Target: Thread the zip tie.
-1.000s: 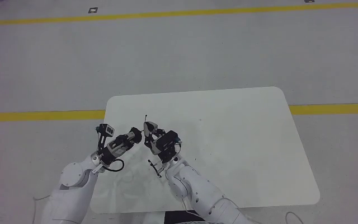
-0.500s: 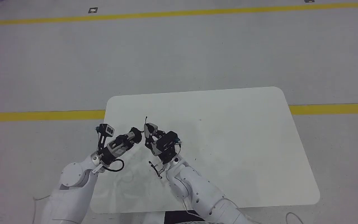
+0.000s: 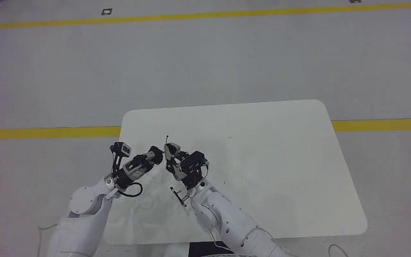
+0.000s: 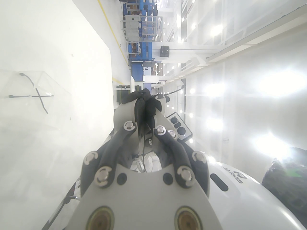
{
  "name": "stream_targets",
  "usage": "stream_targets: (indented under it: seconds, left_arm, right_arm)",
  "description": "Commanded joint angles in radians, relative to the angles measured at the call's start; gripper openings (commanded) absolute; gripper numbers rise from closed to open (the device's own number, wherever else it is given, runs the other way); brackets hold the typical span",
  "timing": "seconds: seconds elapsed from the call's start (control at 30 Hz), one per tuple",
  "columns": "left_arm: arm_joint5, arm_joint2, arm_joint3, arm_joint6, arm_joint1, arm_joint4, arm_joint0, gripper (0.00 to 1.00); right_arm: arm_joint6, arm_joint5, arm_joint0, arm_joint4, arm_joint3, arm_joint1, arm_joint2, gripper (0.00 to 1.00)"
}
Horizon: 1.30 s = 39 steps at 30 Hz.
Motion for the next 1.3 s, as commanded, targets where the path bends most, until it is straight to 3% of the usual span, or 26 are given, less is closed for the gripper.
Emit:
stream_targets:
  seconds: [0.0,0.4,1.23,1.27]
  left_arm:
    - [0.0,0.0,0.0,0.0,0.0,0.0,0.0,0.0]
    - [0.0,0.0,0.0,0.0,0.0,0.0,0.0,0.0]
    - [0.0,0.0,0.0,0.0,0.0,0.0,0.0,0.0]
    - [0.0,0.0,0.0,0.0,0.0,0.0,0.0,0.0]
  right_arm:
    - [0.003,-0.001,0.001,0.001,0.001,0.0,-0.002,0.0]
    - [-0.009,0.05,0.013,0.013,0.018,-0.01,-0.013,0.0]
    - [0.002,0.068,0.008,0.016,0.031,-0.016,-0.021,0.0]
    - [0.001,0.068,0.008,0.015,0.03,-0.015,-0.021,0.1]
